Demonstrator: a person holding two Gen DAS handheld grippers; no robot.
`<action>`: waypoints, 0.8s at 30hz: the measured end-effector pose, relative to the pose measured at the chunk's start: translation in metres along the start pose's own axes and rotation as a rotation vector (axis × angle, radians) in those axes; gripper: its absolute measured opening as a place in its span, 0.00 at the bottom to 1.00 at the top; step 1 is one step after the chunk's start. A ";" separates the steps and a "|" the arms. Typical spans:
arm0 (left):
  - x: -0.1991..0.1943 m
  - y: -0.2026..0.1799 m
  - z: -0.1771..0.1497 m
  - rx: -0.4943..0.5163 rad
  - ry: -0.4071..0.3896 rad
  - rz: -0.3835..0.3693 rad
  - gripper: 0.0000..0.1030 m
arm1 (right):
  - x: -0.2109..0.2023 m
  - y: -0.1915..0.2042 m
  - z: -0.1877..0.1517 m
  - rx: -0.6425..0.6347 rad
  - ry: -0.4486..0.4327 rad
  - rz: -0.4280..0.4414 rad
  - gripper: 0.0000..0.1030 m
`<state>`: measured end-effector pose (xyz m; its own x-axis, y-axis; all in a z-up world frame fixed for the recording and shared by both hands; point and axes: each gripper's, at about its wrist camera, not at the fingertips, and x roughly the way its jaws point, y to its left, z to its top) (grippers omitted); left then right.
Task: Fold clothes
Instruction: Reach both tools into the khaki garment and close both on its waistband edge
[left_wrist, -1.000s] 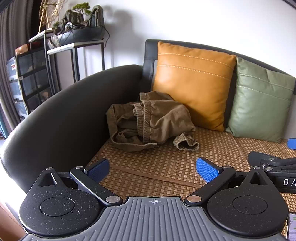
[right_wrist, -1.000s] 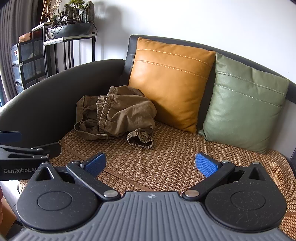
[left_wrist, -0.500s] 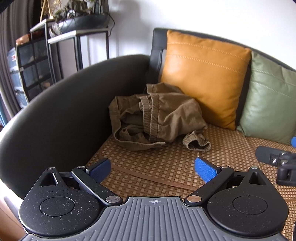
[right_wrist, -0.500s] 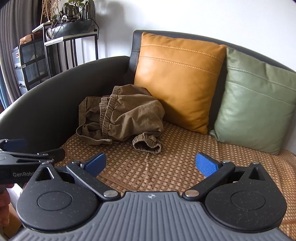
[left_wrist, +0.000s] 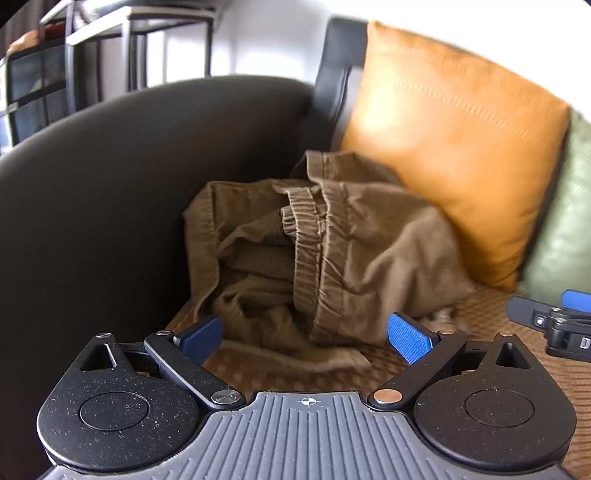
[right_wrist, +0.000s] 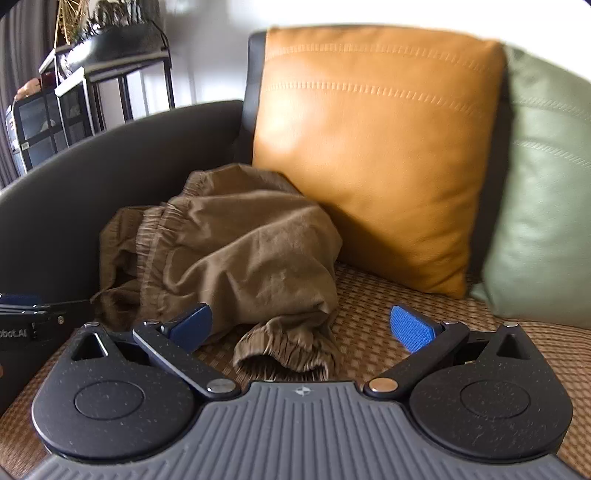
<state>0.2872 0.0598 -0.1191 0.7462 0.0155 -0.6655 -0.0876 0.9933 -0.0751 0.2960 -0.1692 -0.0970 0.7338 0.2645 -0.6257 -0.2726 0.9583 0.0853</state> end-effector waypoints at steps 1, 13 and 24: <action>0.015 -0.002 0.003 0.009 0.013 0.008 0.97 | 0.013 -0.003 0.001 0.004 0.003 0.004 1.00; 0.114 0.000 0.018 -0.078 0.100 -0.030 0.81 | 0.133 -0.033 0.005 0.114 0.010 0.150 0.98; 0.040 -0.035 0.021 0.098 0.045 -0.101 0.09 | 0.092 -0.040 0.017 0.212 -0.003 0.212 0.46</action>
<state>0.3343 0.0281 -0.1274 0.7176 -0.0884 -0.6908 0.0531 0.9960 -0.0722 0.3854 -0.1815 -0.1450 0.6764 0.4612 -0.5742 -0.2846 0.8828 0.3737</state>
